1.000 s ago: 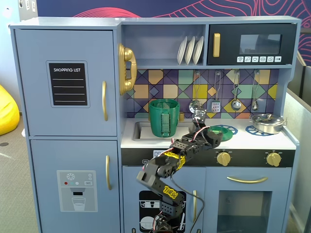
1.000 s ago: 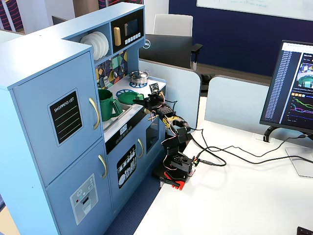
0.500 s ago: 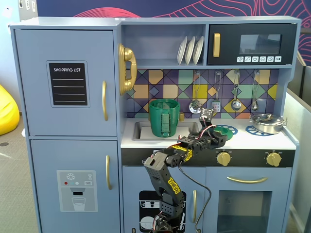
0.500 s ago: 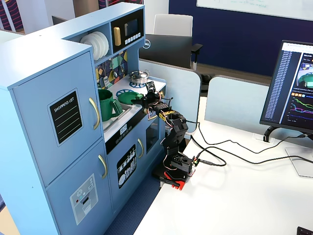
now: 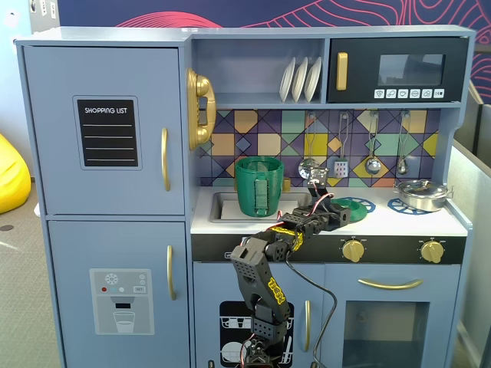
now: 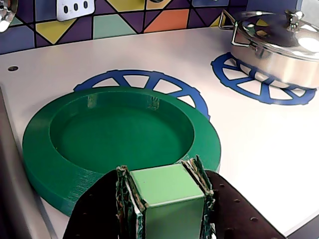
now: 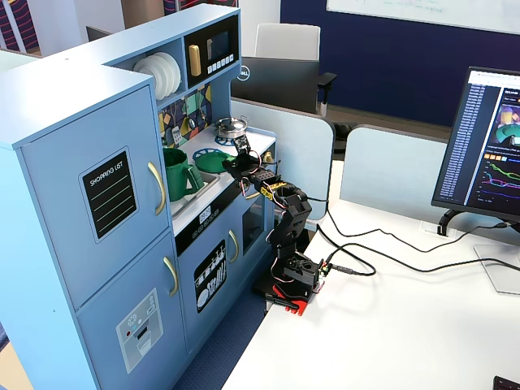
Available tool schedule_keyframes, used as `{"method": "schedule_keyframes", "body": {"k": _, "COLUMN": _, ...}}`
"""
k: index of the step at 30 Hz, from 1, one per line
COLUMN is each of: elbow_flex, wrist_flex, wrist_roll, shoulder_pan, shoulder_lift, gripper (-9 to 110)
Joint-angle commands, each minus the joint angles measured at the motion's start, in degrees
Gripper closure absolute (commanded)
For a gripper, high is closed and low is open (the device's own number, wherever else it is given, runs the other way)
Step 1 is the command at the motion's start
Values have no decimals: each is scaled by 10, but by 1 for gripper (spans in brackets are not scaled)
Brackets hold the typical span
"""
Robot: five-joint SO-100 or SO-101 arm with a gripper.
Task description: Pick up the lid from the counter and put it on the green recipient
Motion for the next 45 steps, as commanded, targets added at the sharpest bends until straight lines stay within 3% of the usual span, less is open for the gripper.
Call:
{"method": "schedule_keyframes", "body": {"k": 1, "elbow_flex": -58, "wrist_flex": -5, "wrist_roll": 0, "shoulder_pan": -14, "shoulder_lift": 25, "gripper": 101}}
{"method": "schedule_keyframes", "body": {"k": 16, "elbow_flex": -248, "wrist_flex": 225, "wrist_roll": 4, "shoulder_pan": -66, "shoulder_lift": 137, "gripper": 101}}
{"method": "schedule_keyframes", "body": {"k": 25, "elbow_flex": -381, "wrist_flex": 313, "wrist_roll": 5, "shoulder_pan": -126, "shoulder_lift": 112, "gripper": 102}}
{"method": "schedule_keyframes", "body": {"k": 45, "elbow_flex": -395, "wrist_flex": 333, "wrist_roll": -3, "shoulder_pan": -258, "shoulder_lift": 61, "gripper": 102}}
